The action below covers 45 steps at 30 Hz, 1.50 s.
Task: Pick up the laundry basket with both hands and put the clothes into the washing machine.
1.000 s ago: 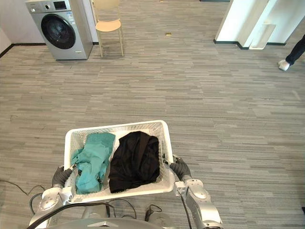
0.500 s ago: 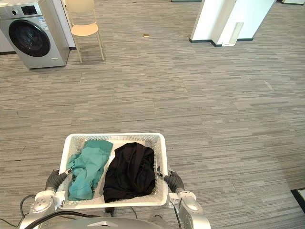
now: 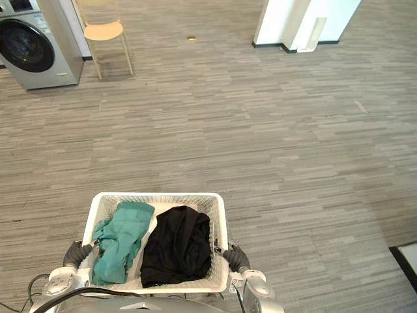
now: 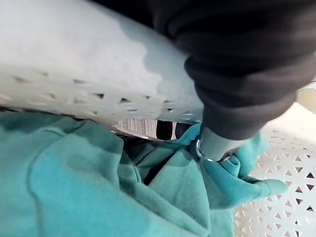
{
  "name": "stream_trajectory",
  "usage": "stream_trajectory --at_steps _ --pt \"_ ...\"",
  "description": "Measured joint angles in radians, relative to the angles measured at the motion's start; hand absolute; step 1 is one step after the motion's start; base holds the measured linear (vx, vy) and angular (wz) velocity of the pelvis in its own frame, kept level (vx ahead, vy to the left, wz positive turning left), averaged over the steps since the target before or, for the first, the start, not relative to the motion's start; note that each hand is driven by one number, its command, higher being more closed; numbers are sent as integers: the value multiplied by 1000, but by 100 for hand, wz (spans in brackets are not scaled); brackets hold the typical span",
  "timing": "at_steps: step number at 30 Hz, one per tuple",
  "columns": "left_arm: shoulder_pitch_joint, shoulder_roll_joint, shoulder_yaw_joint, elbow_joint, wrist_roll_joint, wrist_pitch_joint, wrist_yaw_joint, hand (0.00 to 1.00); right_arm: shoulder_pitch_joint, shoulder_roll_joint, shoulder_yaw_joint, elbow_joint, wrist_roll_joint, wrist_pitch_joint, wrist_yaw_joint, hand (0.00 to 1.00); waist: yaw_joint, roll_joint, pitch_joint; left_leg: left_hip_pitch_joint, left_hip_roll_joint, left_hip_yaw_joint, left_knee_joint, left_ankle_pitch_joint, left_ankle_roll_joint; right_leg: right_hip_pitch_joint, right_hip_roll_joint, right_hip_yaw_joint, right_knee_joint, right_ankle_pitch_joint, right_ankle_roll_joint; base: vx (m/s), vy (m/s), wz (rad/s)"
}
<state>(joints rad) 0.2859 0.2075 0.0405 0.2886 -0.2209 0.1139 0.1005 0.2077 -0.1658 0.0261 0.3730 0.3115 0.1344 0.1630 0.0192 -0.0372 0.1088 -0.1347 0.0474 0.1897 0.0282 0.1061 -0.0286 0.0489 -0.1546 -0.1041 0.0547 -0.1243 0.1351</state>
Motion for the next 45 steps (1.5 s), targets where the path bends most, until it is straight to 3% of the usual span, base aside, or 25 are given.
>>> stream_trajectory --at_steps 3,6,7,8,9,11,14,16,18,19,22,23,24,26,28,32,34,36,37,38,39,41,42,43,45 --pt "-29 -41 9 -11 0 0 4 100 -29 -15 -34 -6 0 -10 0 100 1 15 23 -97 6 -13 221 -142 1 -14 -16 -31 72 -29 22 87 32 -1" --pt "-46 -74 8 -44 0 0 4 100 -34 -16 -77 -20 0 -26 0 100 -11 27 54 -111 -20 -53 273 -195 27 -72 -63 -99 281 -58 54 44 105 52" --pt "-53 -78 8 -55 0 0 4 100 -32 -16 -87 -54 0 -25 0 100 -19 24 64 -99 -47 -62 269 -204 43 -150 -114 -122 481 -47 27 58 197 70" --pt "-58 -73 7 -76 0 0 4 100 -23 -13 -90 -81 0 -32 0 100 -27 12 82 -61 -83 -81 262 -215 61 -219 -163 -121 673 4 -95 120 202 80" --pt "-58 -71 7 -86 0 0 4 100 -23 -10 -90 -83 0 -36 1 100 -30 12 95 -41 -92 -89 262 -220 71 -247 -179 -105 752 56 -148 242 212 74" --pt "-60 -47 12 -93 0 0 5 100 -17 12 -87 -81 0 -42 1 100 -26 27 116 8 -98 -118 258 -245 107 -335 -155 -53 902 22 -128 247 170 34" --pt "-85 -6 18 -102 0 0 4 100 -37 44 -83 -83 0 -44 -2 100 -30 36 132 53 -96 -166 193 -245 119 -414 -44 -97 702 -65 -102 239 67 32" --pt "-98 -2 11 -102 0 0 4 100 -41 43 -90 -84 3 -44 -5 100 -36 44 138 88 -102 -178 136 -246 119 -424 10 -128 410 -16 -78 364 -1 40" --pt "-104 0 1 -100 0 0 4 100 -28 44 -94 -112 5 -42 -20 100 -49 23 132 145 -138 -220 70 -258 116 -423 42 -96 61 134 -33 423 -47 47" --pt "-111 -1 -3 -96 0 0 4 100 -18 44 -99 -127 5 -41 -22 100 -54 21 133 152 -146 -234 76 -273 116 -433 41 -69 52 151 -37 516 -121 85" --pt "-101 -12 -39 -93 8 0 2 100 46 46 -126 -161 6 -39 -24 100 -81 59 112 177 -98 -307 245 -429 83 -403 92 -57 168 154 -150 656 -221 105" --pt "-89 -27 -34 -96 9 0 1 100 70 52 -126 -192 7 -39 -25 100 -86 75 113 117 -57 -275 487 -481 19 -358 110 -103 216 117 -146 720 -261 69" --pt "-66 -48 -29 -110 9 0 1 100 86 33 -121 -214 7 -34 -35 100 -83 101 110 17 6 -235 776 -425 -36 -316 148 -132 260 74 -179 711 -253 59" --pt "-28 -82 -8 -121 9 -1 0 100 98 -5 -104 -256 9 -22 -34 100 -45 118 113 -88 91 -206 1111 -251 -37 -206 203 -128 284 12 -203 655 -198 -8" --pt "-24 -103 -5 -123 9 -2 -2 100 101 -9 -113 -277 9 -22 -42 100 -20 114 116 -184 129 -186 1302 -263 -27 -77 225 -108 241 -31 -211 718 -154 -9" --pt "-39 -112 5 -131 7 -7 -5 100 55 -21 -115 -274 15 -21 -41 100 16 86 121 -355 133 -76 933 -336 -14 125 175 -45 94 -35 -211 680 -22 -25" --pt "-39 -113 14 -131 7 -8 -5 100 47 -22 -110 -270 15 -21 -39 100 32 88 119 -352 125 -71 598 -292 -49 170 146 -34 69 -51 -203 532 118 -59" --pt "-20 -131 20 -142 9 -7 -6 100 45 -40 -106 -252 16 -25 -32 100 40 128 91 -339 139 -111 201 -197 -85 242 123 9 77 -130 -145 788 328 -68" --pt "-17 -133 20 -141 9 -6 -6 100 45 -40 -106 -246 17 -26 -32 100 41 129 87 -339 138 -111 201 -194 -84 250 117 19 86 -148 -141 813 424 -66" --pt "-3 -131 26 -126 9 -5 -6 100 32 -26 -106 -201 16 -27 -33 100 45 99 60 -341 102 -102 277 -49 -81 257 63 65 158 -201 -132 529 305 -50" --pt "8 -130 33 -116 9 -3 -6 100 31 -12 -102 -175 16 -24 -33 100 44 62 31 -350 68 -98 330 -20 -48 209 15 97 268 -207 -126 673 384 -66" --pt "19 -107 44 -125 9 -5 -7 100 20 6 -82 -156 15 -29 -31 100 40 -12 16 -340 10 -50 431 -94 22 66 -69 145 594 -108 -90 636 347 -23" --pt "15 -88 44 -125 9 -1 -9 100 24 17 -79 -147 15 -27 -26 100 24 -44 16 -306 -28 -38 468 -154 53 -6 -103 155 772 82 -79 712 305 34" --pt "14 -77 45 -125 10 1 -8 100 29 27 -80 -130 15 -29 -23 100 10 -51 18 -264 -48 -41 476 -189 71 -49 -120 150 901 150 -62 806 315 45" --pt "1 -58 45 -125 11 2 -7 100 22 41 -79 -116 5 -27 -15 100 4 -14 50 -78 -62 -68 416 -260 86 -156 -93 81 1114 18 -102 646 238 23"
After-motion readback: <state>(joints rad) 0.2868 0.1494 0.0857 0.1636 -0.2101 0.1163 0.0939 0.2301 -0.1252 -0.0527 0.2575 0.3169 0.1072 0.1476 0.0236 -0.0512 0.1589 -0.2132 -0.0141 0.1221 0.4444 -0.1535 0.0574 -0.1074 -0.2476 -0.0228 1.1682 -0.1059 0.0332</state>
